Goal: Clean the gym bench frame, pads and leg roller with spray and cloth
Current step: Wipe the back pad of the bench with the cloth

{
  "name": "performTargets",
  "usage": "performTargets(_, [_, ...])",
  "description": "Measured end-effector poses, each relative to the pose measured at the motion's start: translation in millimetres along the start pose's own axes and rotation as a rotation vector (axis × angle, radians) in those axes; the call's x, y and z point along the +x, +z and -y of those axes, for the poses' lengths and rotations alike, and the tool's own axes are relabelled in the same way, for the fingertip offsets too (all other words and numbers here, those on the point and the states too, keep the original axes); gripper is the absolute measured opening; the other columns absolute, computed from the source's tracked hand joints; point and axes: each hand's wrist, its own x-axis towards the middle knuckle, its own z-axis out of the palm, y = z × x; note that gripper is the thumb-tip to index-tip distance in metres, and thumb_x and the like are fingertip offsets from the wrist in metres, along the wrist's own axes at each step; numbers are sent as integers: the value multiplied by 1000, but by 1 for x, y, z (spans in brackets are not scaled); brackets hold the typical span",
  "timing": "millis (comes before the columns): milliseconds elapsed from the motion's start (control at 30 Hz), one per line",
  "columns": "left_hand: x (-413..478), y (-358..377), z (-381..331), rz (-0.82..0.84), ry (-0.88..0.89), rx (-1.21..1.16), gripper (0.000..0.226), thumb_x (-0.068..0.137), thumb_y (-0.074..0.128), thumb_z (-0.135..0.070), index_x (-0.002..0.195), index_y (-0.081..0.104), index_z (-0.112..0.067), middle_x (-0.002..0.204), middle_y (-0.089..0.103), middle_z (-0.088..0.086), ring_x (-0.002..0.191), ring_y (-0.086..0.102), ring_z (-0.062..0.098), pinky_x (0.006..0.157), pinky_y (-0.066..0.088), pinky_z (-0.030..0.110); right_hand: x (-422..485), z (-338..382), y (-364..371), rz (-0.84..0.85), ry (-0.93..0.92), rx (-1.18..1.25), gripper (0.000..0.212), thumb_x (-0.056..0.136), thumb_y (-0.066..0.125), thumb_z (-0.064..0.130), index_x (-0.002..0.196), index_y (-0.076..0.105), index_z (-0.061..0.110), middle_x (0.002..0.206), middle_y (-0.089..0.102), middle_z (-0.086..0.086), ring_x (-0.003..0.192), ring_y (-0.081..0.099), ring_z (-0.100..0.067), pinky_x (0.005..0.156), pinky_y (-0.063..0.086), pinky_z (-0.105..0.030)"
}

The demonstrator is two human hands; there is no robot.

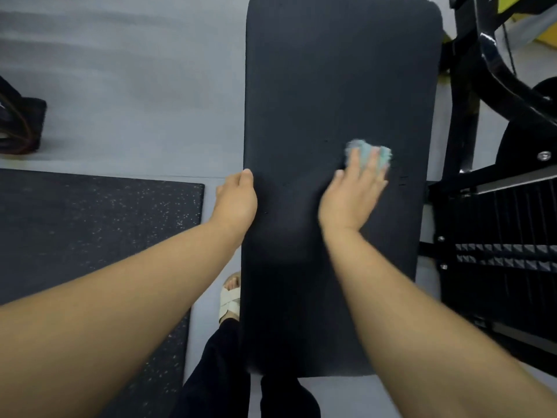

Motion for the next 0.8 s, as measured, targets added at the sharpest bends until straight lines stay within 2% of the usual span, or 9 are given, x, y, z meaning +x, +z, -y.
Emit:
performTargets(100, [8,-4,-3,10,-7,-22,46,95,25,-38,124,52,-16,133,50,8,119,49,29,104,38,44,-48,43,28,7,-426,24,47,89,49,15,135,49,17,148,39,-9,136,31,-39,111,23,-48])
performTargets(200, [13,-7,-8,25,-15,-93,42,97,27,-36,121,54,-15,119,57,-1,107,54,17,95,42,34,-51,29,28,163,-888,44,52,81,62,2,130,56,18,143,46,-7,133,37,-38,111,21,-46])
performTargets(267, [14,-8,-10,34,-10,-97,50,91,28,-44,123,54,-17,124,58,-1,115,54,20,102,40,38,-23,3,20,167,-1043,-41,53,81,62,2,129,54,22,142,47,-8,132,38,-38,111,21,-46])
performTargets(300, [17,-7,-8,37,-3,-83,57,85,27,-50,126,52,-18,130,55,2,122,50,25,106,37,44,-8,-11,16,126,-997,-64,54,81,62,2,130,52,24,142,47,-10,131,38,-39,110,22,-49])
performTargets(367, [24,-5,-4,55,5,-69,66,77,25,-54,129,48,-20,138,48,7,130,41,31,108,33,52,15,-32,4,75,-690,-63,50,86,59,4,131,48,23,144,44,-13,132,34,-43,108,25,-55])
performTargets(433, [26,-6,-5,72,21,-61,67,76,23,-54,129,46,-20,139,45,8,131,39,33,107,33,53,20,-26,-2,38,-315,2,43,93,49,12,135,48,18,149,35,-13,138,25,-43,111,20,-56])
performTargets(500, [26,-9,-6,91,40,-79,68,75,24,-56,131,45,-24,139,46,1,130,42,29,107,35,52,3,0,5,-2,-137,41,44,94,40,21,137,47,14,151,31,-14,139,22,-43,112,15,-54])
performTargets(700, [25,-23,-10,144,43,-163,51,92,27,-51,129,51,-26,134,51,-7,125,47,15,108,36,42,-96,21,26,134,-679,27,50,86,45,9,134,41,25,147,32,-2,136,26,-36,112,19,-49])
performTargets(800, [28,-30,-14,191,22,-227,36,102,24,-38,107,57,-25,102,61,-11,97,58,6,89,48,28,-59,33,26,122,-737,9,55,83,51,3,133,45,23,146,39,-6,135,28,-39,109,19,-51])
